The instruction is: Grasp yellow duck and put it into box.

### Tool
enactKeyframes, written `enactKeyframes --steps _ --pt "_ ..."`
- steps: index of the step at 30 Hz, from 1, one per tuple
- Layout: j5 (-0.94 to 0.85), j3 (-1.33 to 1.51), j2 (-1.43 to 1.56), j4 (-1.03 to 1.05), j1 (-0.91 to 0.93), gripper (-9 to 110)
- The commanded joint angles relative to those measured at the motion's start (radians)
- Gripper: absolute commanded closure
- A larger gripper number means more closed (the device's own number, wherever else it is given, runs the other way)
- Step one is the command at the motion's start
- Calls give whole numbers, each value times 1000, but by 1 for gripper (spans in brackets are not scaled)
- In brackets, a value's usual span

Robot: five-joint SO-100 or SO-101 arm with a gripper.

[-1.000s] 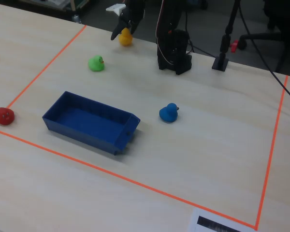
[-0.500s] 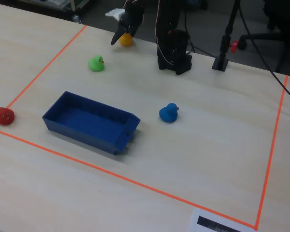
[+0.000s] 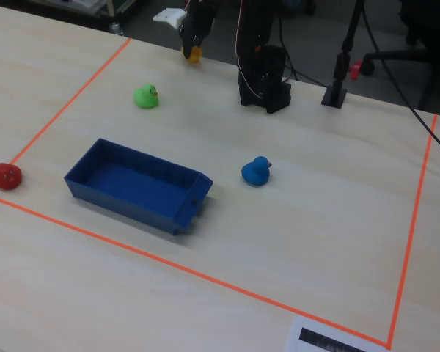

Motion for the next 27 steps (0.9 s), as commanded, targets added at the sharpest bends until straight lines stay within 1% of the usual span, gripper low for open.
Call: enactKeyframes --steps 1,4,7,11,13,15,17,24,27 --pt "41 -118 8 129 6 101" --pt "193 -242 28 218 -60 101" --pt "376 -456 35 350 -164 101" --pt "615 -821 23 508 -387 101" --pt "692 -1012 3 572 -517 101" --pt "723 -1166 -17 629 -655 101" --pt "724 -1249 -18 672 -796 101" --pt "629 -1272 23 813 -1249 101" --pt "618 -1247 3 845 -1396 101"
